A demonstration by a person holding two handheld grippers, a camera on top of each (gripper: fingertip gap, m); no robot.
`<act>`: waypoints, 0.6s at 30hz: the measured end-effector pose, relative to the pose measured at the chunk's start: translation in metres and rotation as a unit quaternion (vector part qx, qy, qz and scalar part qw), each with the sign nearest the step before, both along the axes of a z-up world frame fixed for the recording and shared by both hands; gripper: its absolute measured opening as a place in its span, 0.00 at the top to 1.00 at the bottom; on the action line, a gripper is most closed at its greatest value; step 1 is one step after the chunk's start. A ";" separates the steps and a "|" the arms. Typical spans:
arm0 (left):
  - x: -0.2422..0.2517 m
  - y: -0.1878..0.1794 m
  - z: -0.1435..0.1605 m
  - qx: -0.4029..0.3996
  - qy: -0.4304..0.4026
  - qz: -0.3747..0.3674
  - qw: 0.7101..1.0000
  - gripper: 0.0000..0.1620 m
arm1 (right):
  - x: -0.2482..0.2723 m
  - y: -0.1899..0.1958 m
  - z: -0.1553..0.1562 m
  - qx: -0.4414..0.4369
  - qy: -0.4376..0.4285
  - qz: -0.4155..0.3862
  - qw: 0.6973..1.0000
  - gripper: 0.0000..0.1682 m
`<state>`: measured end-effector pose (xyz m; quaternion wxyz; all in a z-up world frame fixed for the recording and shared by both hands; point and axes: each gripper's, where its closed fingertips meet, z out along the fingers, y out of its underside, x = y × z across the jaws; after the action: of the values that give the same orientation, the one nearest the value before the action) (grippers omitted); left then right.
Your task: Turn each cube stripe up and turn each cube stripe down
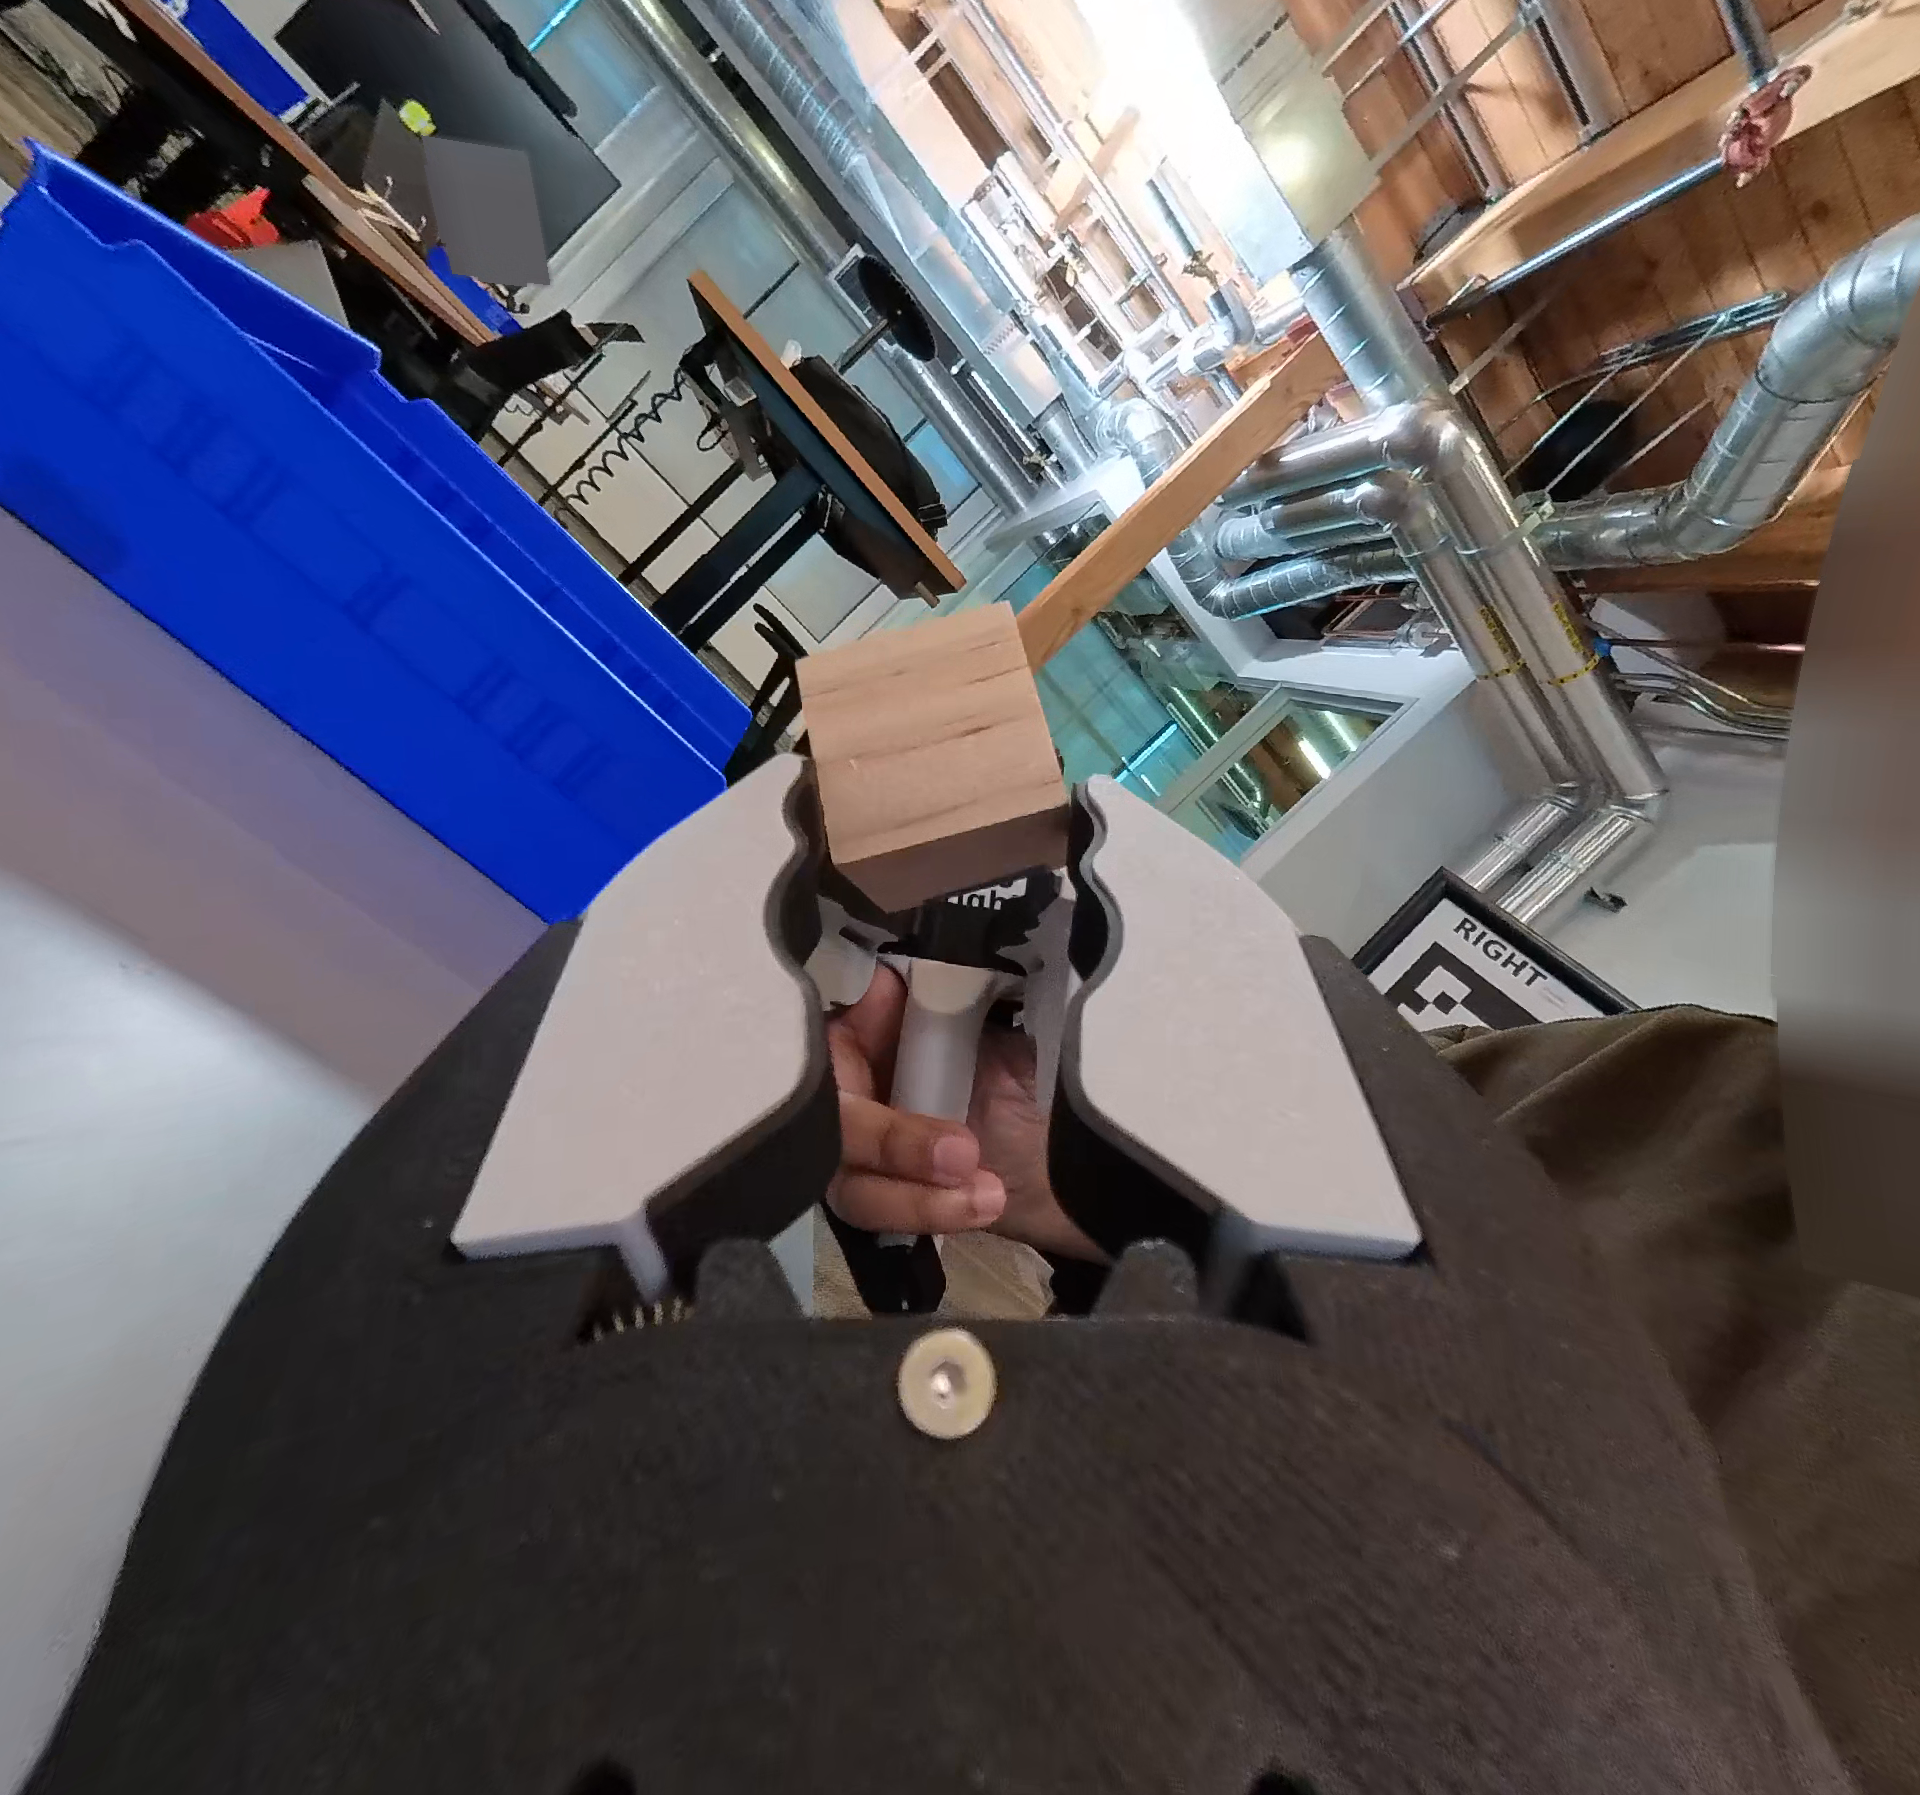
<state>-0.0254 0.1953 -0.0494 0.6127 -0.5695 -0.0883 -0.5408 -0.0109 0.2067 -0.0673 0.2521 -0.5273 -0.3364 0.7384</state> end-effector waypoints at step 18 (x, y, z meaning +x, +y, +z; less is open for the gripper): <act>0.017 0.002 -0.021 0.009 0.121 0.012 0.993 0.72 | 0.000 -0.002 -0.003 -0.103 -0.010 0.090 0.991 0.75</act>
<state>-0.0081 0.1969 -0.0706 0.6300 -0.6245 -0.0152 -0.4614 -0.0110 0.2046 -0.0699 0.1253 -0.5255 -0.3075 0.7833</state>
